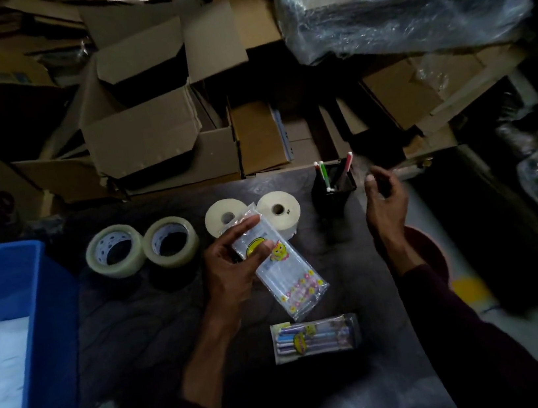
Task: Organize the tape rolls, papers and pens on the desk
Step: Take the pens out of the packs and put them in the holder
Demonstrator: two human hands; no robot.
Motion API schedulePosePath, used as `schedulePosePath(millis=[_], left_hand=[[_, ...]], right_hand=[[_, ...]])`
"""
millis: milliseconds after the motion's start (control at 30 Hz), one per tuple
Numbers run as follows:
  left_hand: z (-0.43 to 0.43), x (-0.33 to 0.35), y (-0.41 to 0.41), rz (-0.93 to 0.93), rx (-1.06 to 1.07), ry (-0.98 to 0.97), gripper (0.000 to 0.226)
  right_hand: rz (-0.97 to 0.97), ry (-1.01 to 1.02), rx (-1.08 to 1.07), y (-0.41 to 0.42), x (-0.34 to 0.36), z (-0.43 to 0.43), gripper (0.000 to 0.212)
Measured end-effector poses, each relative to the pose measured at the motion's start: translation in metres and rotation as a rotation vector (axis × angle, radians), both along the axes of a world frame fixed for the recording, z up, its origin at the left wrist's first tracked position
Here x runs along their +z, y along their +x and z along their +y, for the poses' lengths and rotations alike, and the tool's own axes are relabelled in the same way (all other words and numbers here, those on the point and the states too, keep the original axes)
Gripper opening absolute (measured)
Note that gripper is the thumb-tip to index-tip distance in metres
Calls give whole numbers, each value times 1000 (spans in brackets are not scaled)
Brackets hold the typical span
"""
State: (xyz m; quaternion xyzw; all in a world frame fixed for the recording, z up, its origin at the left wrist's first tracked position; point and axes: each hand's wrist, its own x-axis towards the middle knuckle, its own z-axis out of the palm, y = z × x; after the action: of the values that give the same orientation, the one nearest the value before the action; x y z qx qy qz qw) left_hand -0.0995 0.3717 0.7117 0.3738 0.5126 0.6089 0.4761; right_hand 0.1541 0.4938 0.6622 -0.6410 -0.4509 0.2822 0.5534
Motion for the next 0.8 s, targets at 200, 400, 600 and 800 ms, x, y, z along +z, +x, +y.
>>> schedulePosePath(millis=[200,400,600,800], left_hand=[[-10,-6,-10,36,-30,-26,46],[-65,-58,-51,218,-152,-195,48],[-122,-102,-89,338,-278,-337,49],[-142,-125,-105,401,-301,-416,39]], right_hand=[[-81,-277,426,-21,-28,-110,15],[-642,-503,726,-4,-95,-196,62],[-887,-461,733,3,-94,-208,69],[-825,-473,703,3,-86,-203,66]])
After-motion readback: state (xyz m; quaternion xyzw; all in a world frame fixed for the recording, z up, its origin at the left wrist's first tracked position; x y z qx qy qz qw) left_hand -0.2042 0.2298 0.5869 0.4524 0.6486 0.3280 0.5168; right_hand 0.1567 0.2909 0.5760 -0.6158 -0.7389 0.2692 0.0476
